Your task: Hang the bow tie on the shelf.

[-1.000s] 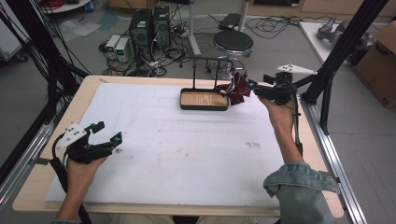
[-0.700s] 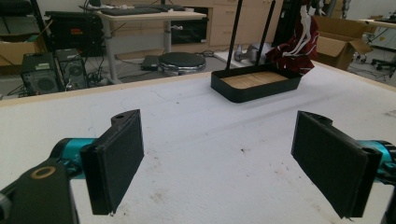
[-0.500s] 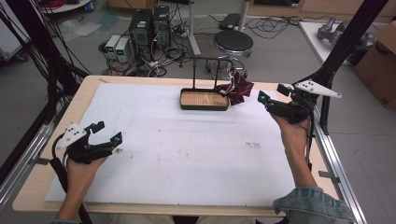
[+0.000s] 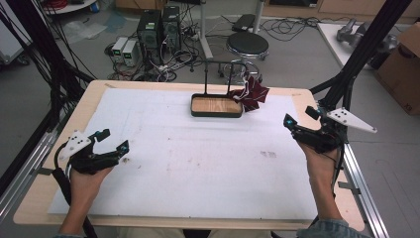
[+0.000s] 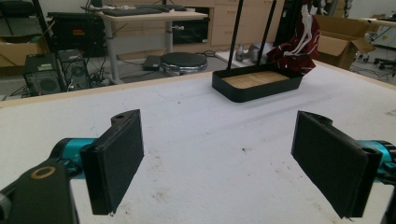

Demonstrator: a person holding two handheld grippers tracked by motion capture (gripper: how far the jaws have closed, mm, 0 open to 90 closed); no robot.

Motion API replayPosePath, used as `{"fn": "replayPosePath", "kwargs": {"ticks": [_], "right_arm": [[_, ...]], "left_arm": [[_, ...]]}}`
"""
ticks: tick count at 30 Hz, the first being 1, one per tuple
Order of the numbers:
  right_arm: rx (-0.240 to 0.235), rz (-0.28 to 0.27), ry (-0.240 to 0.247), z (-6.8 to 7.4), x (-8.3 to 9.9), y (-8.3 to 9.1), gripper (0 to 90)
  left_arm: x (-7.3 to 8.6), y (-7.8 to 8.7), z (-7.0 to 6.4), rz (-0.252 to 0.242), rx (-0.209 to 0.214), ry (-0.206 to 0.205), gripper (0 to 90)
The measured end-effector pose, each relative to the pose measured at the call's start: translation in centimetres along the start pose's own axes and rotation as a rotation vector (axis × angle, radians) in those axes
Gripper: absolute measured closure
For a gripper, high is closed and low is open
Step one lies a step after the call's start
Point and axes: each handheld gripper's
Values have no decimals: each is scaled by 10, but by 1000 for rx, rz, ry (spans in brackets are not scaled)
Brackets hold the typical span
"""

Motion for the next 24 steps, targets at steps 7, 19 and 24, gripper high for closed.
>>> {"fn": "replayPosePath", "kwargs": {"ticks": [7, 19, 24], "right_arm": [[24, -40, 13, 7, 24, 17, 120], [26, -64, -17, 9, 69, 24, 120], [40, -43, 28, 14, 82, 21, 120]], "left_arm": [[0, 1, 0, -2, -3, 0, 171], [1, 0, 1, 6, -11, -3, 171], [2, 0, 1, 7, -15, -1, 169]]}}
Point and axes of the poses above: each handheld gripper's, and its own axes: y roughly backward along the jaws, x roughly out of its underside, z roughly to its left, and after that the axes turned 9 degrees about -x, right-handed
